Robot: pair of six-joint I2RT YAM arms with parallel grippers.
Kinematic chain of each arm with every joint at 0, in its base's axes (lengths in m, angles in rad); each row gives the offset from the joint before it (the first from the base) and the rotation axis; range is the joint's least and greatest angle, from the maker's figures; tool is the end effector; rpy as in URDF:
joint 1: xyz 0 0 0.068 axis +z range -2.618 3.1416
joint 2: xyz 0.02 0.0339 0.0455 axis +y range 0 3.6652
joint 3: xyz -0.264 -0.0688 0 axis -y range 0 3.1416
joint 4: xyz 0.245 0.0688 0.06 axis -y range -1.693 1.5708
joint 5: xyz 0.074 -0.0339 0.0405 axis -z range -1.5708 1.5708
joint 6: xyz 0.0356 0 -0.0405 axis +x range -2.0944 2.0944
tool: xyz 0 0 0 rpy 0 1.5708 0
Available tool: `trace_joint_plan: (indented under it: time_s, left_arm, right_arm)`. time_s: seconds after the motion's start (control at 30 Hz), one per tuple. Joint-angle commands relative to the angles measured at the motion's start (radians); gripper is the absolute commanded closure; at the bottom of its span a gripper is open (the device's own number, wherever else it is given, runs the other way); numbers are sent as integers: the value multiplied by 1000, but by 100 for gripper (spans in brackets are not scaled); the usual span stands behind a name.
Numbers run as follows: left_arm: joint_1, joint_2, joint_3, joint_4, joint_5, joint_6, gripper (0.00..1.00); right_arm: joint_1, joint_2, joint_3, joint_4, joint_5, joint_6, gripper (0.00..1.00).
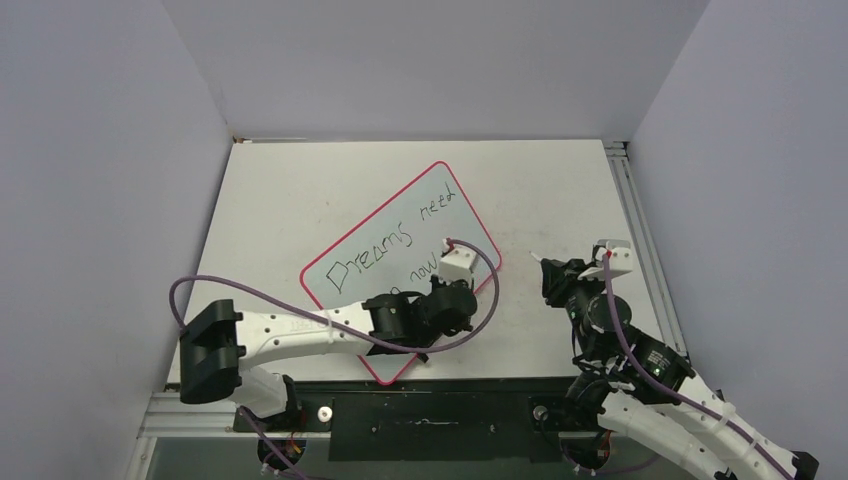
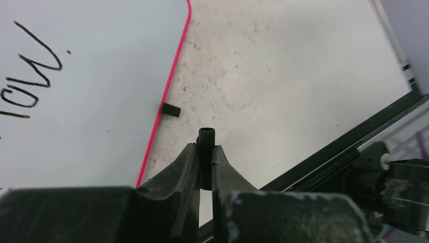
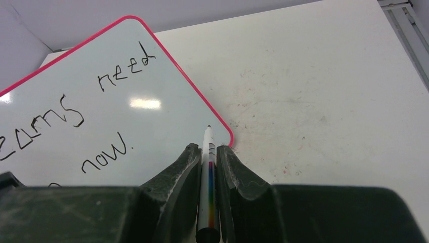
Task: Write a sentence on the whiteboard
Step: Close the whiteboard marker at the center of the board.
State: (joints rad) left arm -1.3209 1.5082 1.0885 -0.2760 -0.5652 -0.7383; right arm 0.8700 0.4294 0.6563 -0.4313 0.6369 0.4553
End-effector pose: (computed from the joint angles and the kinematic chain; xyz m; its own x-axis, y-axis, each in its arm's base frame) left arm 0.1005 -0.3165 0.2652 -0.5995 0.0507 -0.7988 0.4233 0.8670 -0.2627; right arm 0.0843 0.0671 0.3162 -0.2226 0.2843 -0.9325 -0.1571 0.9336 0.3222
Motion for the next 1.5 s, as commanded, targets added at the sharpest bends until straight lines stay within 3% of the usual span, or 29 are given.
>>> trace_joint_plan:
  time_s: [0.0,0.23,0.43,0.57,0.97,1.47]
  left_arm:
    - [66,-129,-31,163,69,17,100]
    - [178,-265,-83,343,204,-26,100]
    - [229,-348,-124,421,260,-53,100]
    - [248,-390,-169,495,271,-97,100]
    - [292,-444,-245,776,187,-233,100]
    - [342,-438,-321,999,59,-458,100]
  right_arm:
    - [-4,-31,31,72,-65,-46,91]
    - [-4,-28,16,214,-275,-139,95]
    - [-4,54,68,187,-304,-141,95]
    - [-3,59,61,228,-426,-159,95]
    - [-3,15,-111,728,-598,-125,95]
    - [0,124,-208,1125,-629,-178,95]
